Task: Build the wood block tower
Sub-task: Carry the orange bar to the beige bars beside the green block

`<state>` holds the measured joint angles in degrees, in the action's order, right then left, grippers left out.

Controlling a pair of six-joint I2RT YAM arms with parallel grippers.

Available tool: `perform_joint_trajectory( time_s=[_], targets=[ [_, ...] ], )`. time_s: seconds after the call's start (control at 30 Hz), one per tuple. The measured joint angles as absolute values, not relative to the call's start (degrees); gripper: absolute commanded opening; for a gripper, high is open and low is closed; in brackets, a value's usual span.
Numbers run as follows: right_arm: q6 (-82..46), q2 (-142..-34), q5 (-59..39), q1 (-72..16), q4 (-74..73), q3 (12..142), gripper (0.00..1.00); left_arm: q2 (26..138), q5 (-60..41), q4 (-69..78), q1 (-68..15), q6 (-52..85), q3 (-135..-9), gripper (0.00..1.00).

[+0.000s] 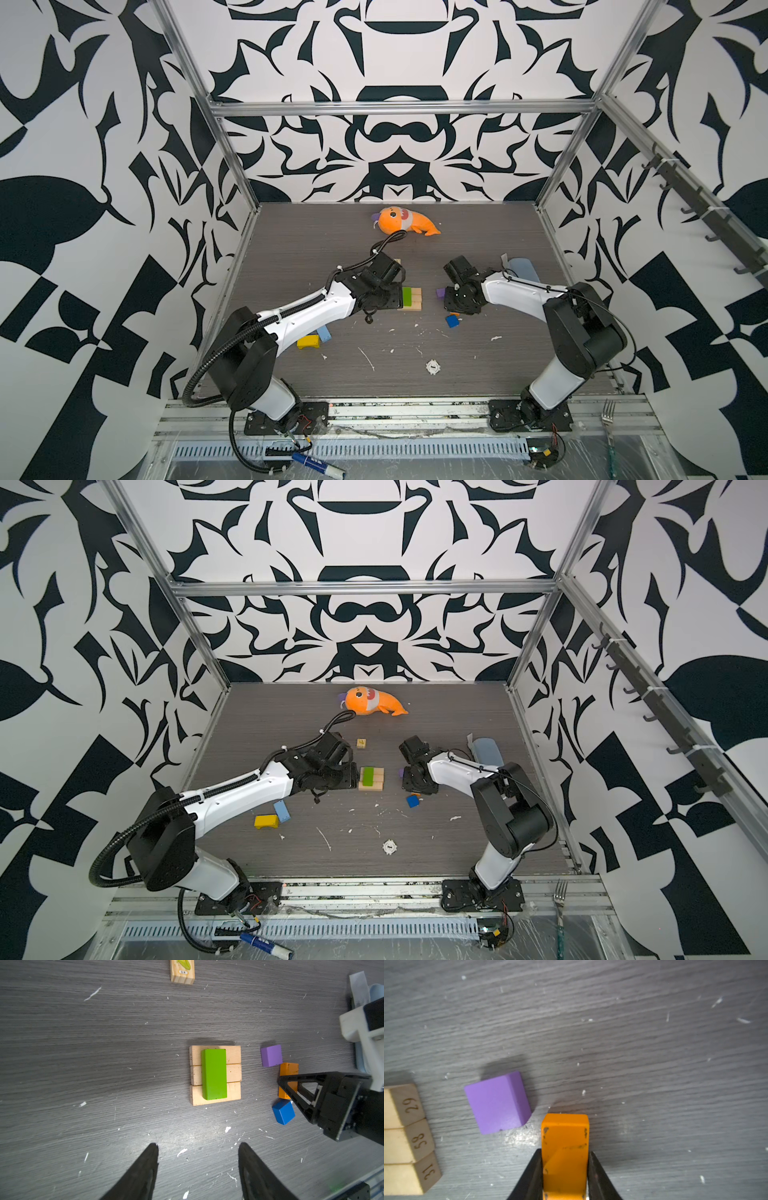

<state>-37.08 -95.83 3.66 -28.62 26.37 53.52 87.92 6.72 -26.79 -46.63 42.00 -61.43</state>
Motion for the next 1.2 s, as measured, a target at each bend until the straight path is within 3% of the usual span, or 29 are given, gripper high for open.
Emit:
perform_joint_trajectory(
  time_s=[0.57,1.2],
  targets=[
    [-36.8,-93.1,2.2,-28.6,27.1,53.7,0.27,87.9,6.4,-24.9,-46.6,42.2,-60.7,0.66],
    [-37.1,-88.9,-6.9,-30.1,19.2,53.7,0.24,86.5,6.3,-21.8,-46.5,43.6,-58.0,0.81]
  ],
)
